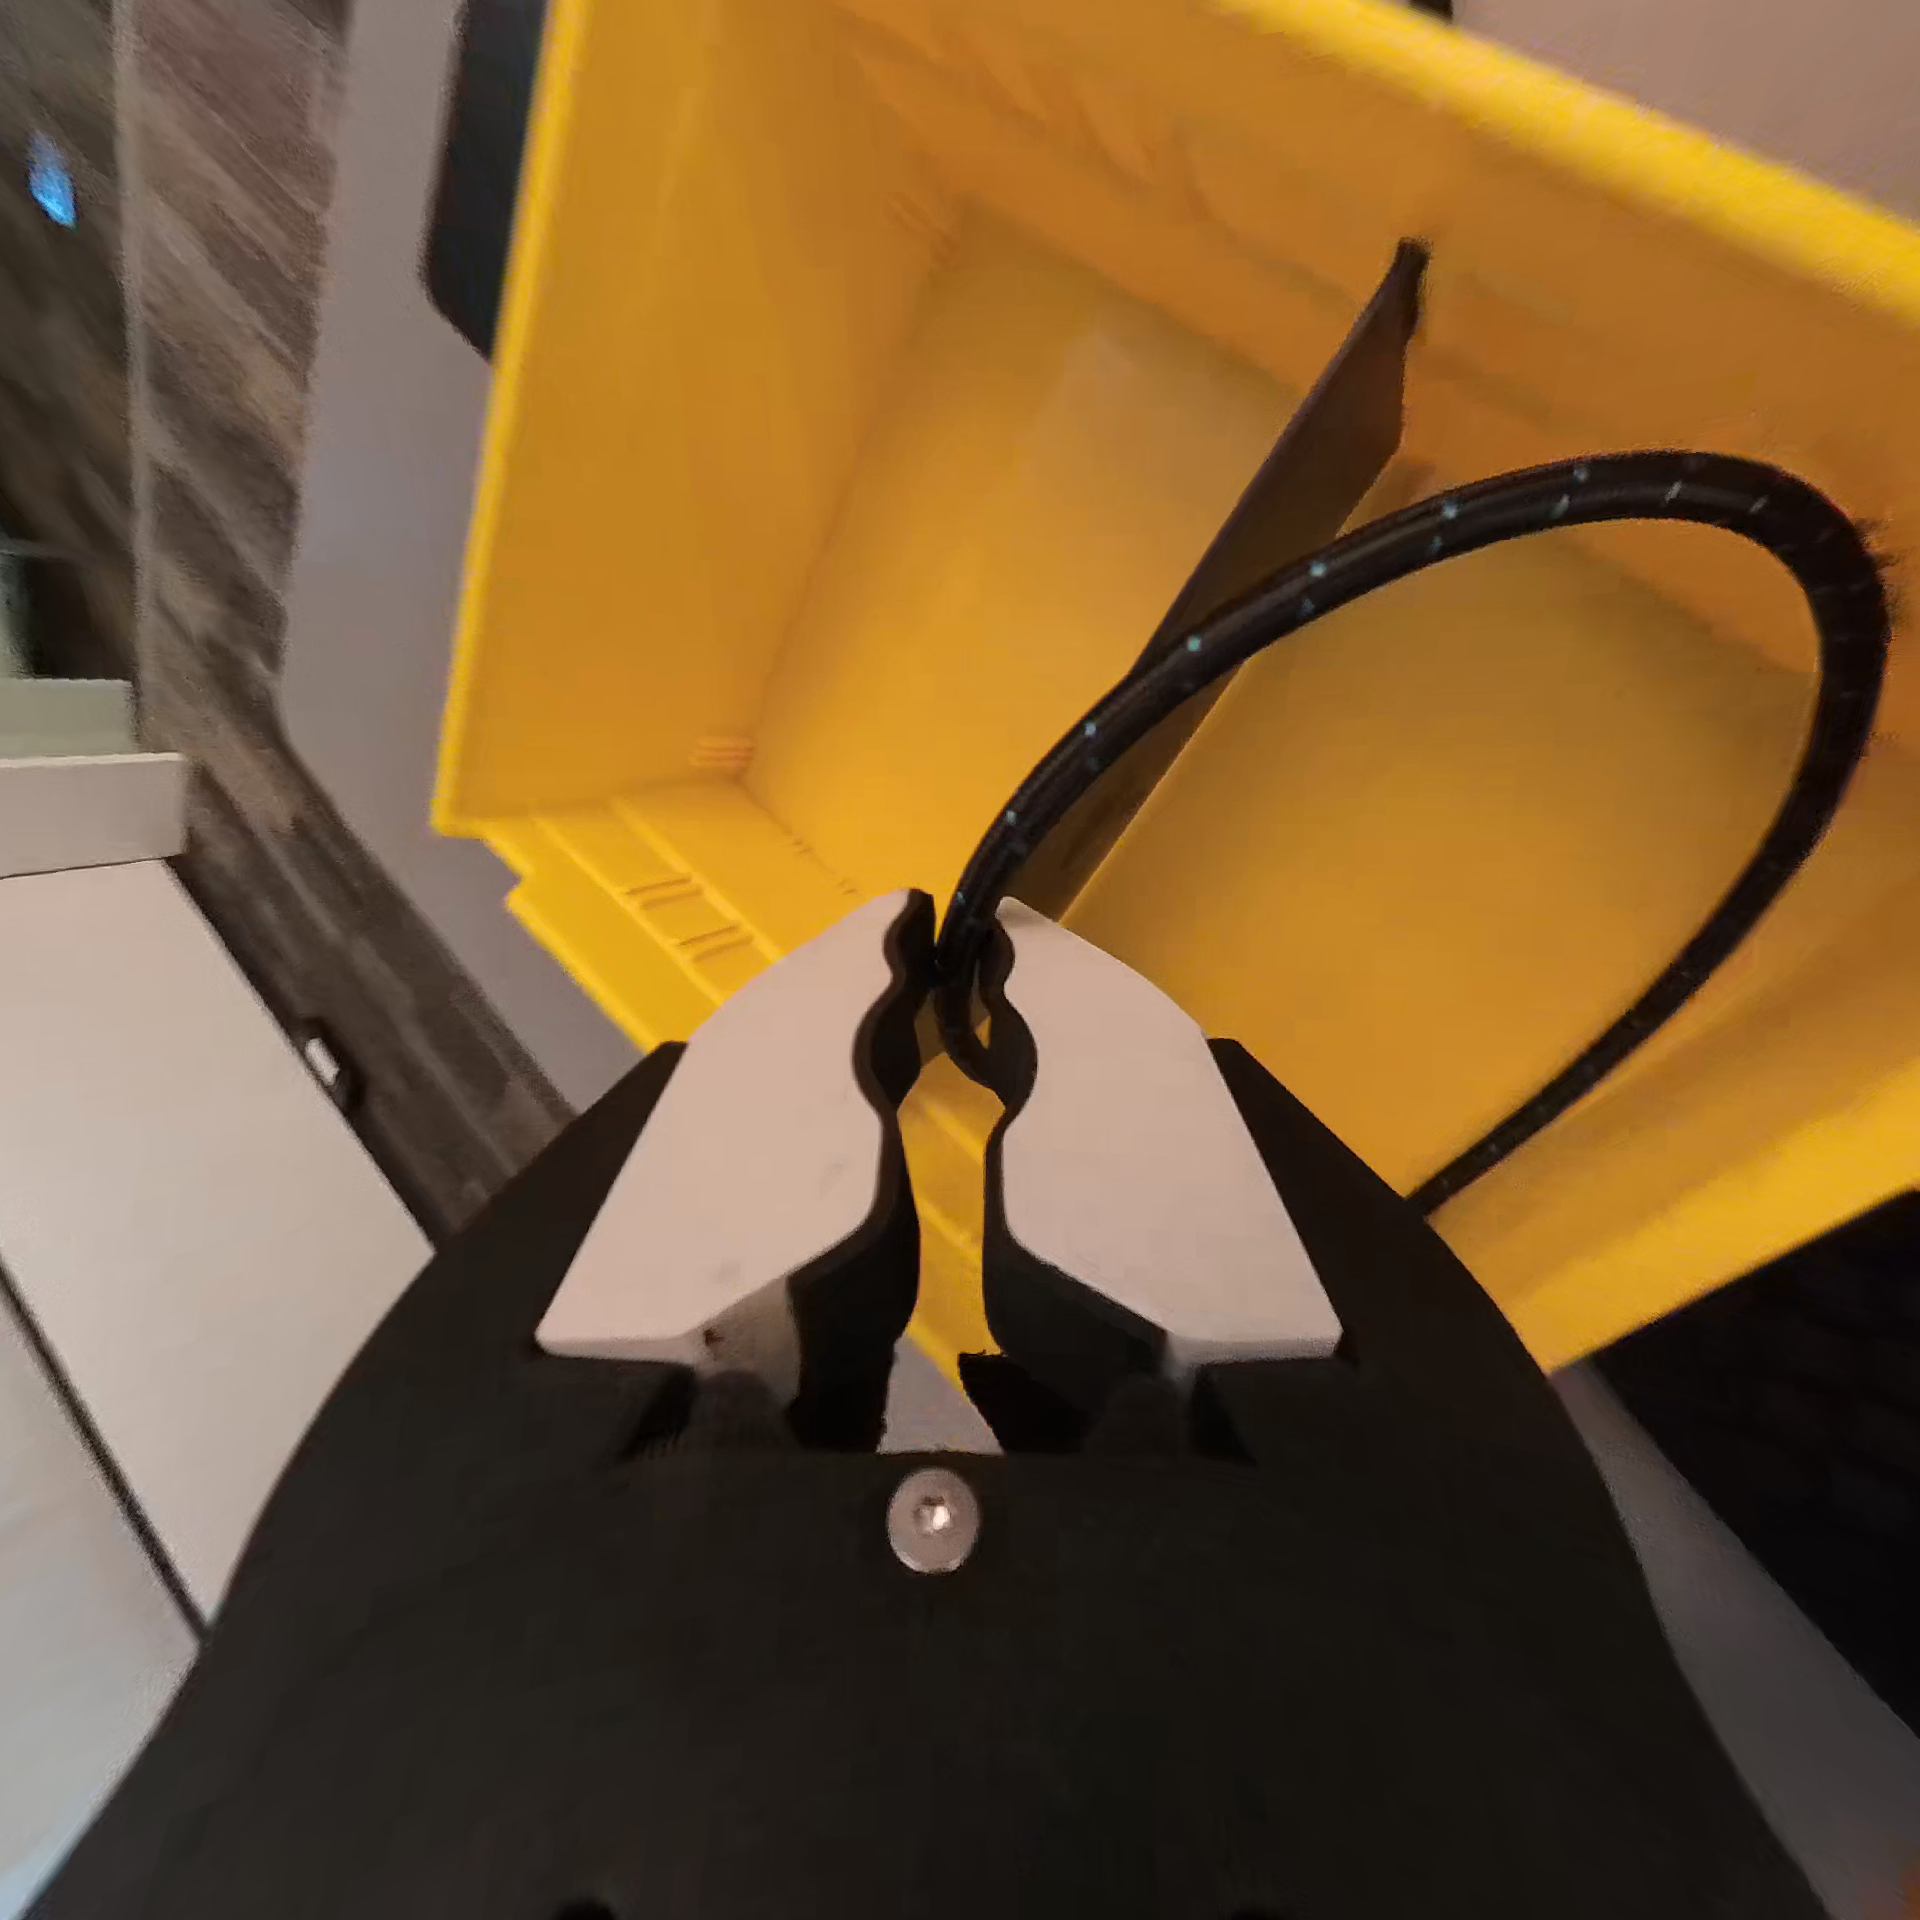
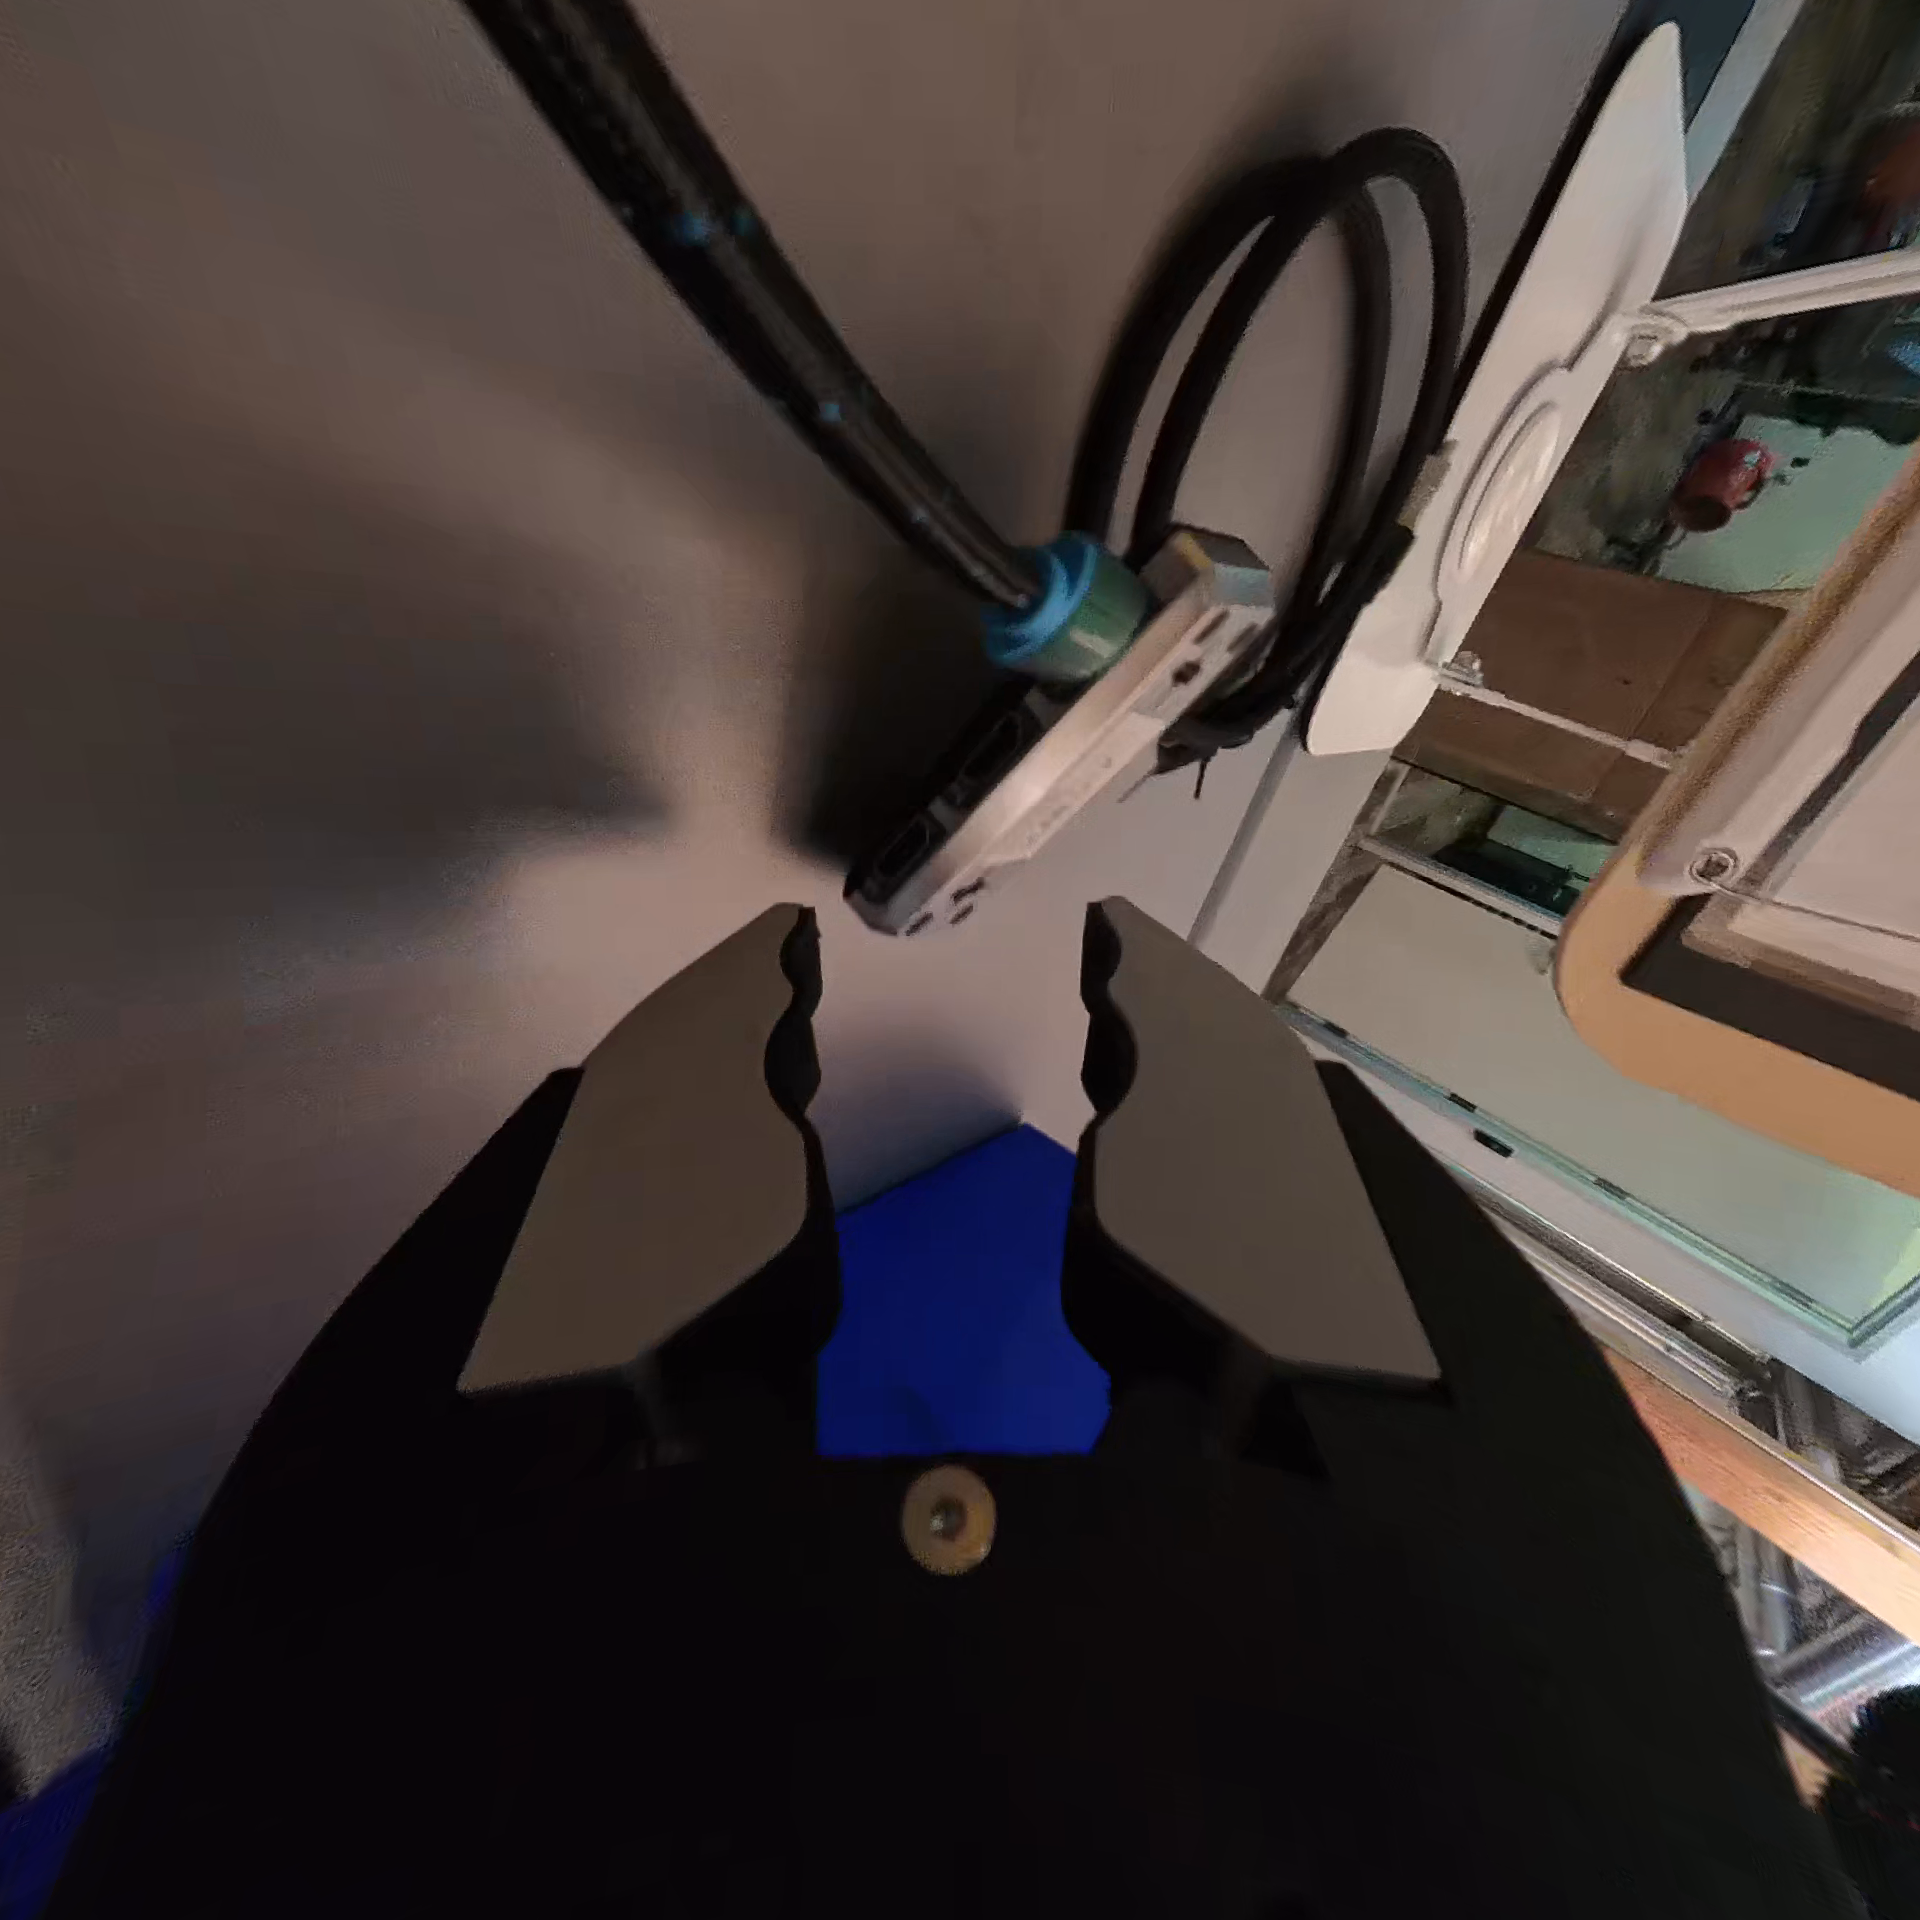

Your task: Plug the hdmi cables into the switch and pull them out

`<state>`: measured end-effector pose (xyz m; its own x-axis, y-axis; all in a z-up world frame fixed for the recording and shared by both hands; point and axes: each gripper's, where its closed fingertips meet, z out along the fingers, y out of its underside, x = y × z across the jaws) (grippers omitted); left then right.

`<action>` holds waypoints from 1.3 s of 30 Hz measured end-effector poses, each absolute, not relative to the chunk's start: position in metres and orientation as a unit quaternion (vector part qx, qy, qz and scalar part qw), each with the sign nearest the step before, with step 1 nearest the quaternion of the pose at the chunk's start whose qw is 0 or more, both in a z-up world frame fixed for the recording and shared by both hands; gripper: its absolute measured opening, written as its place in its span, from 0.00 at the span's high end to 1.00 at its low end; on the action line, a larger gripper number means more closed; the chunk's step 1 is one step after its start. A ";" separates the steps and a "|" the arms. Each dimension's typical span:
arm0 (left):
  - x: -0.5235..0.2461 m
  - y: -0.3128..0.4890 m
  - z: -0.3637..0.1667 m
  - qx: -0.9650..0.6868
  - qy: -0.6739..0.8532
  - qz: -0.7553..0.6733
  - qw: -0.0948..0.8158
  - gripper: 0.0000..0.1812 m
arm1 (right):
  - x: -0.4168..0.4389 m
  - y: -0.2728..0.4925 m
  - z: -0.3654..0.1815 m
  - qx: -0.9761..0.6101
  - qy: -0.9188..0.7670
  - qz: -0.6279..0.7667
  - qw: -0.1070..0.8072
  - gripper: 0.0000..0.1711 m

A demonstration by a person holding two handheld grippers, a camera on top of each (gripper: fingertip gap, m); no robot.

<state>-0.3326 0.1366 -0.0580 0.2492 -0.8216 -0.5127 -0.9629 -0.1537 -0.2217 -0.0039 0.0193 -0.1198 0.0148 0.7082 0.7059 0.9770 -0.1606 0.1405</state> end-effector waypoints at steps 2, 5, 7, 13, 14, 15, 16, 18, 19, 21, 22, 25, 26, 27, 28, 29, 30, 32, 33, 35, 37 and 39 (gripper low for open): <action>-0.332 0.132 -0.031 -0.739 0.585 0.158 0.295 0.96 | -0.008 0.007 -0.105 -0.684 -0.623 -0.320 0.204 0.71; -0.332 0.120 0.020 -0.709 0.561 0.200 0.378 0.96 | -0.026 -0.002 -0.068 -0.679 -0.613 -0.298 0.272 0.71; -0.330 0.106 0.055 -0.688 0.538 0.220 0.435 0.97 | -0.047 -0.003 -0.036 -0.671 -0.591 -0.275 0.352 0.71; -0.266 0.041 0.119 -0.585 0.562 0.111 0.574 0.97 | -0.123 -0.030 0.067 -0.632 -0.480 -0.029 0.608 0.71; -0.249 0.033 0.117 -0.573 0.582 0.092 0.570 0.97 | -0.133 -0.041 0.078 -0.626 -0.468 0.035 0.623 0.72; -0.232 0.026 0.111 -0.565 0.602 0.082 0.558 0.97 | -0.140 -0.051 0.088 -0.622 -0.454 0.095 0.631 0.72; -0.217 0.023 0.105 -0.560 0.618 0.084 0.545 0.97 | -0.144 -0.059 0.096 -0.622 -0.439 0.144 0.632 0.72; -0.189 0.019 0.091 -0.551 0.644 0.101 0.521 0.97 | -0.146 -0.065 0.102 -0.636 -0.409 0.202 0.623 0.72; -0.176 0.015 0.083 -0.541 0.662 0.101 0.509 0.97 | -0.144 -0.062 0.101 -0.649 -0.394 0.203 0.619 0.72; -0.152 0.007 0.071 -0.518 0.689 0.091 0.498 0.97 | -0.133 -0.049 0.095 -0.672 -0.375 0.151 0.621 0.73; -0.142 0.003 0.066 -0.512 0.698 0.081 0.494 0.97 | -0.128 -0.045 0.089 -0.681 -0.378 0.123 0.615 0.77; -0.124 0.004 0.061 -0.505 0.700 0.055 0.501 0.96 | -0.113 -0.035 0.084 -0.696 -0.377 0.065 0.607 0.95; -0.120 0.006 0.066 -0.503 0.690 0.033 0.519 0.92 | -0.108 -0.034 0.087 -0.699 -0.371 0.068 0.608 0.95; -0.119 0.009 0.075 -0.505 0.675 0.000 0.539 0.87 | -0.105 -0.035 0.093 -0.698 -0.357 0.089 0.615 0.95; -0.121 0.013 0.083 -0.514 0.655 -0.046 0.553 0.84 | -0.100 -0.035 0.102 -0.694 -0.335 0.107 0.629 0.95; -0.123 0.018 0.093 -0.525 0.630 -0.105 0.562 0.79 | -0.093 -0.036 0.110 -0.686 -0.319 0.115 0.643 0.95; -0.125 0.021 0.101 -0.533 0.605 -0.182 0.563 0.77 | -0.085 -0.037 0.119 -0.678 -0.307 0.114 0.657 0.95; -0.129 0.019 0.113 -0.529 0.562 -0.359 0.525 0.72 | -0.071 -0.043 0.136 -0.659 -0.286 0.116 0.686 0.95; -0.131 0.017 0.121 -0.515 0.537 -0.445 0.499 0.70 | -0.065 -0.047 0.146 -0.647 -0.278 0.125 0.698 0.95; -0.135 0.021 0.140 -0.488 0.461 -0.580 0.462 0.65 | -0.054 -0.057 0.162 -0.626 -0.262 0.140 0.721 0.95; -0.134 0.029 0.144 -0.472 0.415 -0.641 0.442 0.62 | -0.045 -0.067 0.178 -0.600 -0.246 0.158 0.745 0.95; -0.124 0.030 0.137 -0.472 0.408 -0.663 0.414 0.60 | -0.040 -0.078 0.190 -0.577 -0.236 0.184 0.760 0.95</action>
<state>-0.1240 0.0296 0.1367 -0.2116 -0.9341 0.2877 0.1648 -0.3242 -0.9315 -0.0402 -0.0776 0.1902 0.8208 0.5521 0.1462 -0.0069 0.2656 -0.9641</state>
